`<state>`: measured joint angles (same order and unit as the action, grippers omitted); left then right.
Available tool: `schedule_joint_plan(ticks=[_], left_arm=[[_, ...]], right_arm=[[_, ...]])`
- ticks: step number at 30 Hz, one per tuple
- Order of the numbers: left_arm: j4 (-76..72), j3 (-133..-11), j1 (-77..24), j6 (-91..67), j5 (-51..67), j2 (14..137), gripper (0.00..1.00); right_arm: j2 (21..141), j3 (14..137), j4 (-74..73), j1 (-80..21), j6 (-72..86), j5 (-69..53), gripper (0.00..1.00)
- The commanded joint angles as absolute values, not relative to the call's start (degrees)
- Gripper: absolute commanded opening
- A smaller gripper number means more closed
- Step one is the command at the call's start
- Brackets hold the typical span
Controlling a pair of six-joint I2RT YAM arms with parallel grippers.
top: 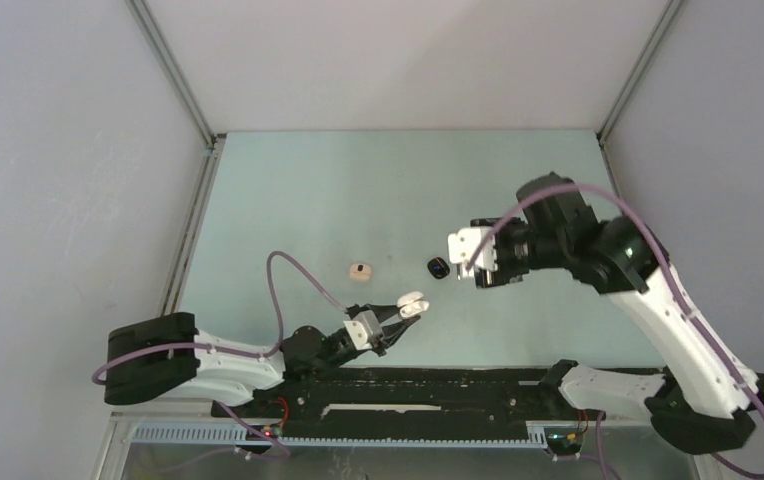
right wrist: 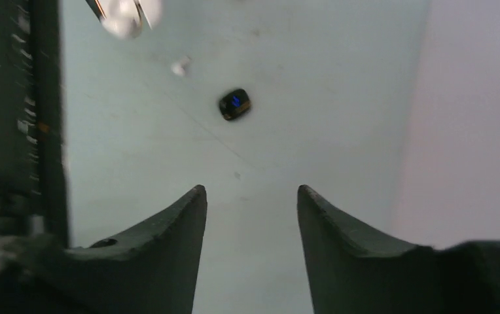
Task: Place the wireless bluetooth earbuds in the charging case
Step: Adjust the right earbud in the right side groove of the charging case.
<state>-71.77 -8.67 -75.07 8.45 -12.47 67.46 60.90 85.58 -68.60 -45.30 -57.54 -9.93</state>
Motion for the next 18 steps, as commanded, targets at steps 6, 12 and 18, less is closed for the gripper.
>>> schedule_joint_plan(ticks=[6,12,18], left_arm=[[-76.3,-10.0,-73.9,10.4,-1.6,70.3,0.0],[-77.8,-10.4,-73.8,10.4,-0.9,72.6,0.0],[-80.7,-11.2,-73.6,8.2,1.7,75.0,0.0]], right_arm=[[62.0,82.7,-74.6,-44.7,-57.6,-29.7,0.45],[62.2,79.7,-72.5,-47.6,-56.7,-26.2,0.4],[64.2,79.9,-73.8,-56.2,-60.6,-19.3,0.35]])
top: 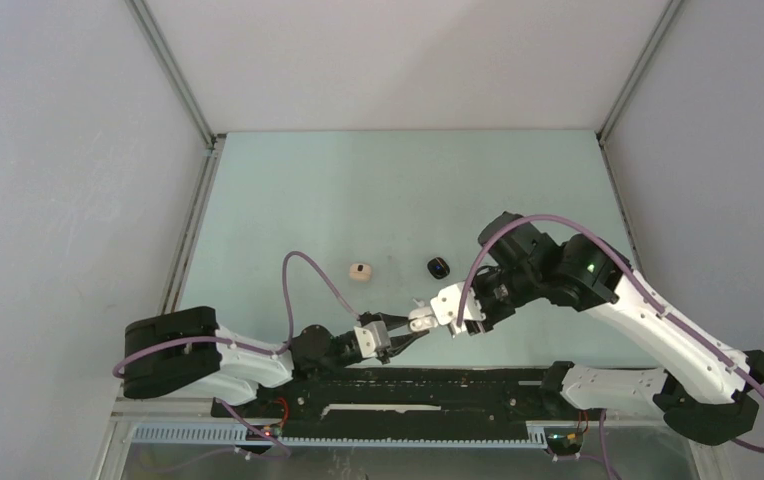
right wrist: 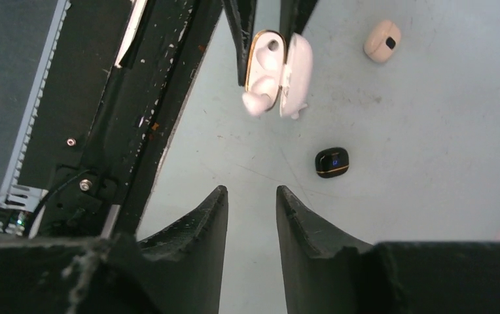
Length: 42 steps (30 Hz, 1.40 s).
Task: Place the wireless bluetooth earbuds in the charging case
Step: Adjust the right earbud in the right side groove of the charging case.
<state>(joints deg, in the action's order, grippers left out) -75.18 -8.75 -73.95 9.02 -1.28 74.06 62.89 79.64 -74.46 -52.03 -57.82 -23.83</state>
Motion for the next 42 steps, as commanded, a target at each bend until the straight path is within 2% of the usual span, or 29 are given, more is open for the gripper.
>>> schedule_joint_plan(ticks=[1,7,12,30,42], left_arm=[[-80.6,-11.4,-73.6,7.7,2.1,75.2,0.0],[-79.3,-12.3,-73.5,5.8,4.5,74.4,0.0],[-78.5,-12.4,-73.5,5.6,4.9,73.5,0.0],[-75.9,-13.5,-73.5,5.0,5.8,72.3,0.0],[-75.6,-13.5,-73.5,4.9,5.7,72.4,0.0]], right_arm=[[64.8,80.1,-74.3,-57.7,-61.7,-18.0,0.33],[67.8,81.0,-75.5,-64.2,-63.8,-14.5,0.3],[68.8,81.2,-74.5,-65.9,-63.8,-12.8,0.29],[71.0,82.9,-74.5,-67.4,-62.6,-14.2,0.29],[71.6,82.7,-68.6,-64.1,-53.3,-15.2,0.29]])
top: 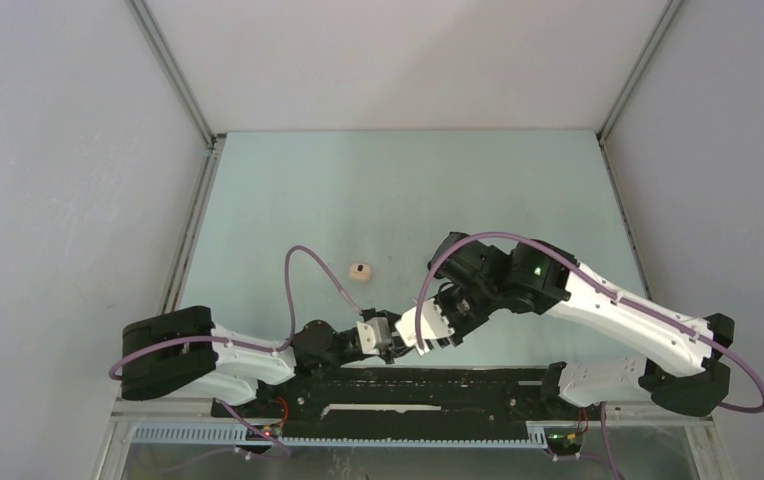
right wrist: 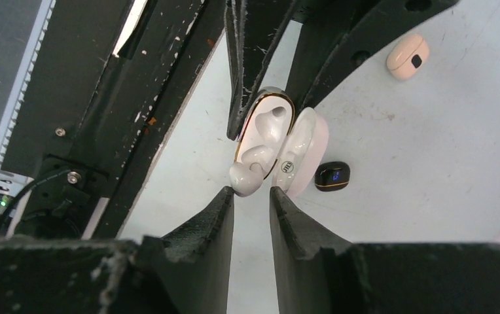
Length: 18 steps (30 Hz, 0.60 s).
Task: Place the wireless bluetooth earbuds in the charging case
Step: Adjust the right earbud in the right side groove of the charging case.
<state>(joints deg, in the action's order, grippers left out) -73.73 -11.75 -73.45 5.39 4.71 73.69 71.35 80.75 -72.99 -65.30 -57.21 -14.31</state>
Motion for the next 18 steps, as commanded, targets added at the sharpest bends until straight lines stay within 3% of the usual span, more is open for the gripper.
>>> schedule_joint_plan(ticks=[1,11,18], left_arm=[[-75.6,-13.6,-73.5,4.9,5.7,72.4,0.0],[-76.0,-13.5,-73.6,5.0,5.1,72.6,0.0],[-76.4,-13.4,-73.6,5.1,5.1,72.6,0.0]], right_arm=[[71.7,82.6,-68.3,-64.0,-52.7,-15.4,0.3],[72.1,82.8,-63.5,-63.5,-46.4,-13.4,0.48],[73.0,82.7,-61.7,-63.2,-45.0,-11.5,0.52]])
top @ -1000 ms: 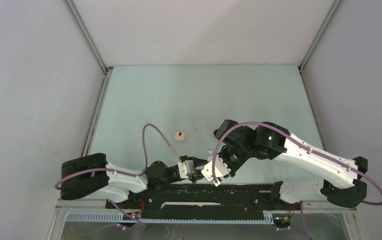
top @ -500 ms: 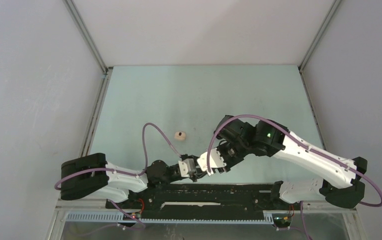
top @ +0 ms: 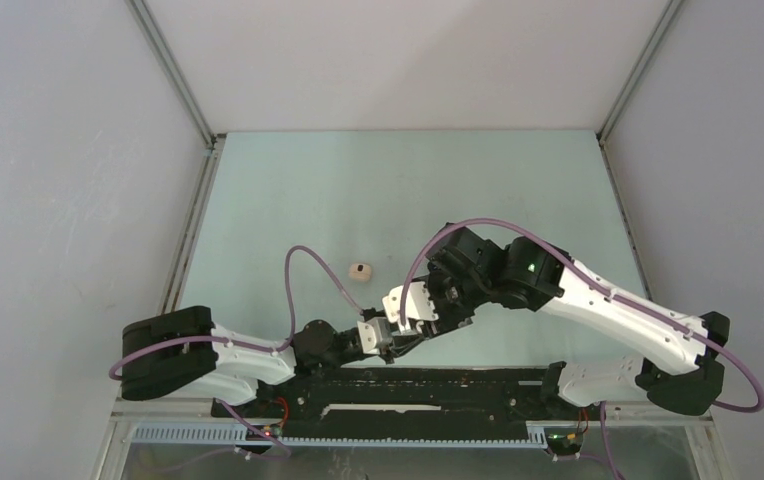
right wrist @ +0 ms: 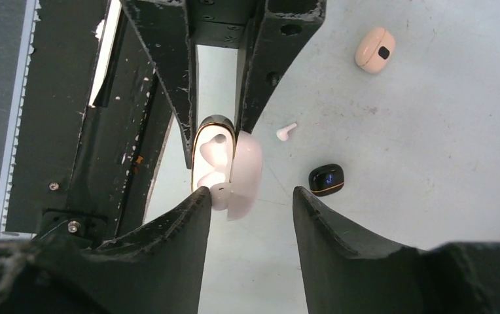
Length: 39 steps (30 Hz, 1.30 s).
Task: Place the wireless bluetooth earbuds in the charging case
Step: Adjust the right earbud in the right side groove of the charging case.
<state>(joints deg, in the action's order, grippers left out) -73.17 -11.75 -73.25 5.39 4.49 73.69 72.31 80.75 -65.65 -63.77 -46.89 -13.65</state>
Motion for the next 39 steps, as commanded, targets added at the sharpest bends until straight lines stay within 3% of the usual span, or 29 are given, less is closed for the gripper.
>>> schedule_joint_plan(ticks=[1,13,19,26,30,39], left_arm=[[-76.4,-13.3,-73.5,5.1,5.1,72.6,0.0],[-76.6,-13.1,-73.6,5.1,3.8,73.0,0.0],[-76.9,-12.7,-73.6,4.7,2.0,73.0,0.0],[-78.8,-12.5,-73.3,3.7,0.5,73.5,0.0],[-79.9,-12.6,-73.3,2.8,0.6,74.1,0.0],[-79.6,-12.8,-73.3,2.6,0.8,73.8,0.0]], right_arm=[[73.1,82.7,-61.6,-63.0,-45.0,-11.6,0.52],[72.2,82.9,-68.5,-62.7,-47.9,-17.5,0.6],[70.9,87.0,-69.8,-57.8,-45.2,-19.6,0.57],[69.0,84.5,-74.6,-55.5,-44.8,-27.1,0.36],[69.7,82.6,-74.0,-55.6,-44.8,-28.3,0.31],[71.1,82.5,-71.7,-56.6,-44.1,-27.2,0.42]])
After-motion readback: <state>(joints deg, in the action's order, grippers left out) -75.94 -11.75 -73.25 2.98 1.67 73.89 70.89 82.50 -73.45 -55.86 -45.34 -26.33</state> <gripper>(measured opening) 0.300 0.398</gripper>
